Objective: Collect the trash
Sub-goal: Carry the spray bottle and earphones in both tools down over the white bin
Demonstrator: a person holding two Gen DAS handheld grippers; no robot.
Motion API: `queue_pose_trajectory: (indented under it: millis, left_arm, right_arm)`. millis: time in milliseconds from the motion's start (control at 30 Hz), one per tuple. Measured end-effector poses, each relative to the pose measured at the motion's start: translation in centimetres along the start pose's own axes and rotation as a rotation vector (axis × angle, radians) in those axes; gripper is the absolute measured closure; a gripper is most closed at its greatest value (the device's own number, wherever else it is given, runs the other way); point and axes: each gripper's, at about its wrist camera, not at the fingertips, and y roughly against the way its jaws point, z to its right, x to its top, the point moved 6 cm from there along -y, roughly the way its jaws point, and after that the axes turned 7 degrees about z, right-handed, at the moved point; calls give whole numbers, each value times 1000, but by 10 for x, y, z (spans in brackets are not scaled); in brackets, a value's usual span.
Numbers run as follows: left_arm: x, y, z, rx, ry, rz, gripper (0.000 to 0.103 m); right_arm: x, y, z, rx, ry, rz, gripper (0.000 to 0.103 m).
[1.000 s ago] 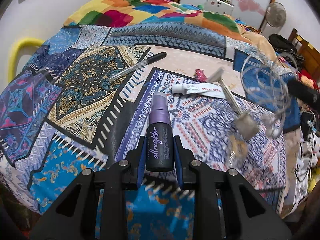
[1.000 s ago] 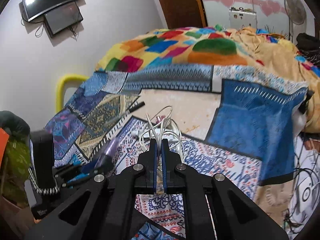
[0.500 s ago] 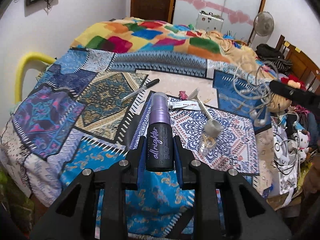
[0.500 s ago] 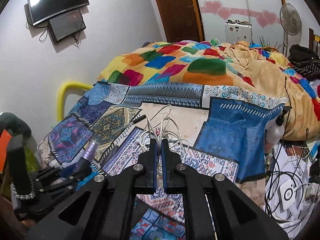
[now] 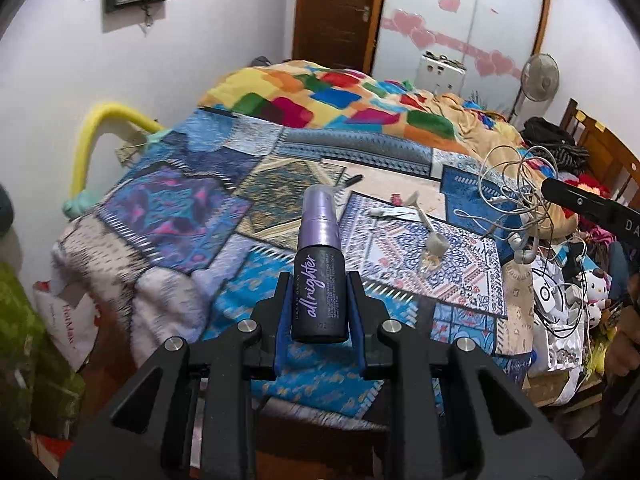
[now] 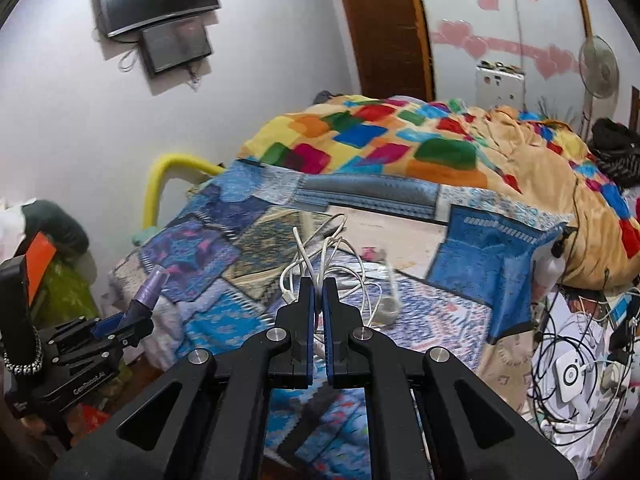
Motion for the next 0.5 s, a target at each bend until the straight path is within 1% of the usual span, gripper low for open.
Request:
queue_pose_trajectory:
  millis: [267, 400, 500]
  left_arm:
    - [-16, 70, -51, 68, 58, 55, 78]
    - [-29, 96, -73, 99, 80, 68, 78]
    - [-38, 114, -92, 121, 100, 74, 78]
  right_arm:
    - [-11, 17, -71, 96, 73, -9, 99]
    - [-21, 24, -107, 136, 116, -17, 99]
    - [-32, 24, -134, 175, 133, -40, 99]
